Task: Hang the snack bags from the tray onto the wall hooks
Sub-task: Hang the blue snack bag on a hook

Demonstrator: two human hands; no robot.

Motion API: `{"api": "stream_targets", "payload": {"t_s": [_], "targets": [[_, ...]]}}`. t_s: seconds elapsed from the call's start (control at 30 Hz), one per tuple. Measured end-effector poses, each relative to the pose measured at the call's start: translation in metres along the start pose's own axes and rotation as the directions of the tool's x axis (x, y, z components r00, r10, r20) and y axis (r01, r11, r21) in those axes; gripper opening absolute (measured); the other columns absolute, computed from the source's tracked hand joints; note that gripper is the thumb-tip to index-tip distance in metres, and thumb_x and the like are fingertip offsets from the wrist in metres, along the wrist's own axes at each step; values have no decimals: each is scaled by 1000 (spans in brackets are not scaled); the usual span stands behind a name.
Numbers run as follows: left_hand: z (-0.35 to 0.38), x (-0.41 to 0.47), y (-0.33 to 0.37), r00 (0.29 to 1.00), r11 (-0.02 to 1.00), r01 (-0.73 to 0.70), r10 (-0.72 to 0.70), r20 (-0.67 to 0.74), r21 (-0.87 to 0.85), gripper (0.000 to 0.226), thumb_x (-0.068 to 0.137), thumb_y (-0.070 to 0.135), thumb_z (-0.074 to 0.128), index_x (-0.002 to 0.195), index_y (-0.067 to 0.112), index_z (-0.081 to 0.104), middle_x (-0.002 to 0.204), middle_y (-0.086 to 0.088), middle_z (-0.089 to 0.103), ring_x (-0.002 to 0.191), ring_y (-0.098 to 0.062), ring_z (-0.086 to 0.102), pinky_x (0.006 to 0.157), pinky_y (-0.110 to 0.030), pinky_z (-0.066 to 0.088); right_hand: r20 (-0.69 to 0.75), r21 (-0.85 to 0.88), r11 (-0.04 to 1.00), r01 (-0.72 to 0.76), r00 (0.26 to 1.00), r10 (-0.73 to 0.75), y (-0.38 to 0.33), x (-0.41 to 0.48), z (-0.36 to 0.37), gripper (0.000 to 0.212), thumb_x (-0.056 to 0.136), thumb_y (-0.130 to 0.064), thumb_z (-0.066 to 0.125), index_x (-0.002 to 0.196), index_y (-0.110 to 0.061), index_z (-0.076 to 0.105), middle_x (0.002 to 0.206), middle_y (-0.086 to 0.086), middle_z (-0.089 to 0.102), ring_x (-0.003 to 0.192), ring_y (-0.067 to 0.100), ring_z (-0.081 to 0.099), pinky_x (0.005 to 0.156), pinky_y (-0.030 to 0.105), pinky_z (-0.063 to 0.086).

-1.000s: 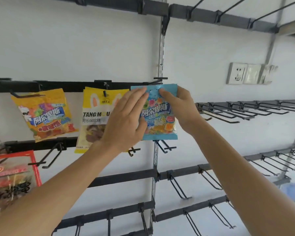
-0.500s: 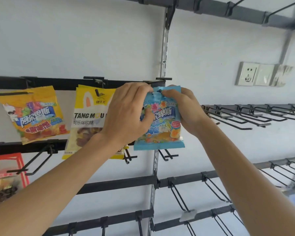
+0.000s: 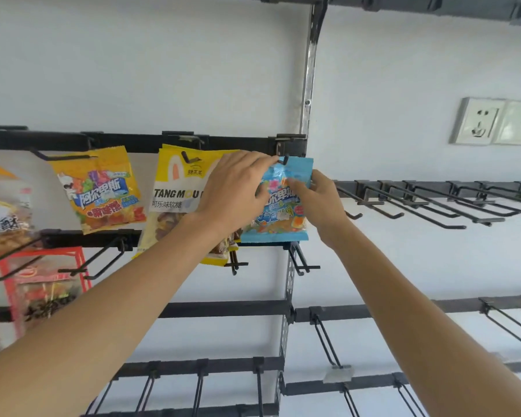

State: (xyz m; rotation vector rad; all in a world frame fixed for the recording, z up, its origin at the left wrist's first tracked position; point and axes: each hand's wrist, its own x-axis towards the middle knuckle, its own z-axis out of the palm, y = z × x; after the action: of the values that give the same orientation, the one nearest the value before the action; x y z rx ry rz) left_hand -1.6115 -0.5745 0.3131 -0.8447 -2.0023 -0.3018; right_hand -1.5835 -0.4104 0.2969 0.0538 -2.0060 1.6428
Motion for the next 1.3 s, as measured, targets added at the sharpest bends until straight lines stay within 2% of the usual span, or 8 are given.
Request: {"api": "stream_targets", "payload": {"t_s": [0.27, 0.37, 0.47, 0.63, 0.8, 0.93, 1.17, 1.3], "targets": [[-25, -21, 12, 972, 974, -62, 9, 236, 220, 63, 92, 24, 55, 151, 19, 36, 163, -5, 20, 152, -26, 10, 123, -41, 1, 69, -312, 950, 9, 998, 13, 8, -31, 0, 44, 87, -29, 61, 127, -16, 48, 117, 2, 61, 107, 24, 61, 92, 46, 53], [-43, -38, 22, 953, 973, -39, -33, 302, 229, 53, 93, 25, 52, 146, 25, 46, 163, -5, 23, 152, -27, 8, 123, -44, 3, 123, -578, 815, 29, 991, 52, 9, -45, 1, 54, 83, -47, 45, 128, -18, 51, 121, 10, 61, 114, 34, 54, 98, 45, 46], [-62, -56, 32, 922, 973, 5, -94, 375, 232, 47, 95, 27, 53, 142, 24, 52, 159, -4, 31, 148, -25, 20, 120, -41, 13, 195, -741, 658, 138, 981, 14, 0, -71, -2, 51, 95, -40, 46, 139, -15, 50, 135, 14, 52, 130, 36, 39, 109, 43, 33], [-97, -97, 28, 892, 987, 60, -121, 434, 152, 49, 94, 23, 58, 142, 20, 51, 152, -3, 43, 143, -22, 31, 116, -42, 28, 514, -516, 697, 498, 831, -214, -20, -115, 18, 38, 98, -26, 55, 132, -12, 60, 125, 11, 63, 122, 29, 49, 100, 36, 37], [-153, -150, 1, 841, 940, 209, -313, 442, 268, 58, 93, 23, 57, 149, 23, 39, 153, -1, 40, 140, -23, 35, 114, -42, 29, 579, -421, 687, 592, 759, -299, -39, -143, 77, 52, 95, -37, 58, 141, -15, 49, 141, 8, 54, 132, 29, 43, 111, 44, 36], [-207, -205, -32, 723, 861, 309, -488, 490, 403, 60, 94, 24, 54, 150, 28, 35, 152, 0, 42, 138, -25, 38, 113, -45, 32, 736, -409, 547, 730, 618, -276, -52, -164, 139, 52, 98, -47, 51, 143, -21, 52, 154, 7, 41, 147, 31, 23, 120, 45, 20], [-298, -312, -78, 465, 651, 454, -755, 461, 608, 61, 97, 28, 49, 154, 28, 27, 159, 0, 30, 145, -26, 28, 117, -44, 25, 873, -297, 601, 742, 466, -143, -66, -232, 264, 63, 98, -52, 46, 155, -30, 29, 165, 3, 14, 152, 31, 5, 122, 48, 9], [-344, -375, -103, 347, 535, 527, -845, 407, 660, 62, 99, 32, 48, 155, 31, 20, 161, -1, 26, 144, -27, 29, 115, -47, 28, 928, -239, 607, 758, 363, -88, -66, -276, 333, 68, 98, -59, 41, 157, -31, 22, 166, 4, 12, 151, 33, 8, 121, 50, 14]]}}
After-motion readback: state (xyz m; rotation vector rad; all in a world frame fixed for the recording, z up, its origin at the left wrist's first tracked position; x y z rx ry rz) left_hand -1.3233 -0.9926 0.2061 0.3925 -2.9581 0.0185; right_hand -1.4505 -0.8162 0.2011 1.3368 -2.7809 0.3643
